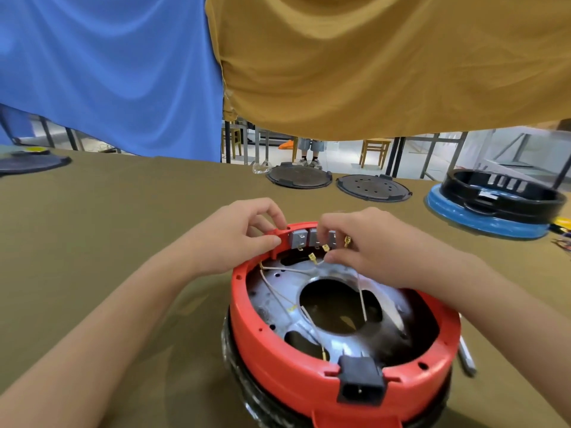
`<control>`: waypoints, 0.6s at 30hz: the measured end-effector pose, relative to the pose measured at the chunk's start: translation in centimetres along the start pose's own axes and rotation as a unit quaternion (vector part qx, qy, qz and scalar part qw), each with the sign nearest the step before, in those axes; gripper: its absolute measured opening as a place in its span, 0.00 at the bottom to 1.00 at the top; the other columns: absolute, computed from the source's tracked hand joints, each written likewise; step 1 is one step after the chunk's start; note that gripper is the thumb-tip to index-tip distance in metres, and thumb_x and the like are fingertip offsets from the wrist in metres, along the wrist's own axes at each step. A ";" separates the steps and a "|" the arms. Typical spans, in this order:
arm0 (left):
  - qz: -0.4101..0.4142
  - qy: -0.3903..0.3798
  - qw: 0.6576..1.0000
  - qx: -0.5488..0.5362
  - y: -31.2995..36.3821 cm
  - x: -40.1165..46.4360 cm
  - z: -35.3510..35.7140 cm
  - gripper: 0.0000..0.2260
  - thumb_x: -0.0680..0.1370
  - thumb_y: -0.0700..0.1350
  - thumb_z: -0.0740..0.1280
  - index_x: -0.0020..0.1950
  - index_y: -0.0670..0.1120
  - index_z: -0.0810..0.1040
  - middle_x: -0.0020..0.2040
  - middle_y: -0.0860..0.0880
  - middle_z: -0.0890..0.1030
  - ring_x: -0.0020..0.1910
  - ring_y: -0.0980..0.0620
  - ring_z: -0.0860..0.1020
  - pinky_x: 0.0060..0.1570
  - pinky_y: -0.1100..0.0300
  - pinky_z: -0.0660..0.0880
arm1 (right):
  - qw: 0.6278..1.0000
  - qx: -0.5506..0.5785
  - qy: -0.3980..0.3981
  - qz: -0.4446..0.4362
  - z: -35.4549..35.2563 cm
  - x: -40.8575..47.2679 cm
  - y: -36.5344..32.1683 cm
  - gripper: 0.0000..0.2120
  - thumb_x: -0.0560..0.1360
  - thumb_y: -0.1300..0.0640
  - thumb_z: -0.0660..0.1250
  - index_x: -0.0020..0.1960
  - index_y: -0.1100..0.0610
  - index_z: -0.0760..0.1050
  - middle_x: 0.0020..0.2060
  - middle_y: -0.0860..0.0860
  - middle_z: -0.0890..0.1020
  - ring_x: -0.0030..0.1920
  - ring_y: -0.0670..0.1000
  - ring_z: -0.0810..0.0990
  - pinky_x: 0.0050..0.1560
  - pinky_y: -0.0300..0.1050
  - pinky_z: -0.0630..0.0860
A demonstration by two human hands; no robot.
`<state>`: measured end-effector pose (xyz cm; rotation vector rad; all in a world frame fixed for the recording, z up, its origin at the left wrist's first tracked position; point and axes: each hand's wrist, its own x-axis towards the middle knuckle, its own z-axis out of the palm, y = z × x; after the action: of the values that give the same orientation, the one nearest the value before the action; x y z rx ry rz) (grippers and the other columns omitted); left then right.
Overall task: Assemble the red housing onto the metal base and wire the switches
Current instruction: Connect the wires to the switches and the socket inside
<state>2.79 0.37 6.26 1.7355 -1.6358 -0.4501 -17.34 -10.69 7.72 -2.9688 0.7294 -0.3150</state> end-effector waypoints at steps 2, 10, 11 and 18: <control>0.017 -0.003 0.998 0.062 0.4 0.0 -0.2 0.06 0.77 0.43 0.71 0.49 0.54 0.78 0.51 0.54 0.81 0.51 0.56 0.81 0.55 0.51 0.78 | 1.000 0.000 0.013 -0.009 0.3 -0.5 0.3 0.07 0.77 0.47 0.69 0.51 0.45 0.73 0.39 0.42 0.79 0.38 0.42 0.77 0.42 0.45 0.76; 0.129 -0.012 0.943 0.306 3.1 0.9 1.8 0.07 0.73 0.58 0.71 0.46 0.57 0.82 0.55 0.55 0.70 0.57 0.55 0.62 0.61 0.52 0.69 | 0.939 0.316 0.118 0.073 0.3 -1.3 1.6 0.06 0.73 0.55 0.75 0.48 0.53 0.79 0.36 0.50 0.83 0.33 0.51 0.81 0.37 0.46 0.79; 0.135 -0.005 0.940 0.312 3.0 0.9 1.9 0.07 0.74 0.58 0.70 0.45 0.57 0.83 0.52 0.55 0.71 0.55 0.55 0.63 0.59 0.51 0.69 | 0.931 0.334 0.120 0.082 0.3 -1.4 1.6 0.06 0.73 0.55 0.75 0.47 0.54 0.80 0.35 0.51 0.84 0.31 0.51 0.80 0.34 0.45 0.79; 0.128 0.057 0.951 0.275 3.5 -0.4 2.1 0.12 0.77 0.52 0.69 0.37 0.49 0.83 0.24 0.55 0.73 0.28 0.55 0.73 0.33 0.59 0.69 | 0.966 0.210 0.124 0.088 0.6 -1.5 1.0 0.09 0.73 0.47 0.73 0.39 0.51 0.80 0.31 0.49 0.83 0.28 0.45 0.81 0.37 0.47 0.82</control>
<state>-1.18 0.35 7.15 1.8449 -1.9891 0.2537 -18.96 -10.83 6.75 -2.4718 0.8237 -0.7360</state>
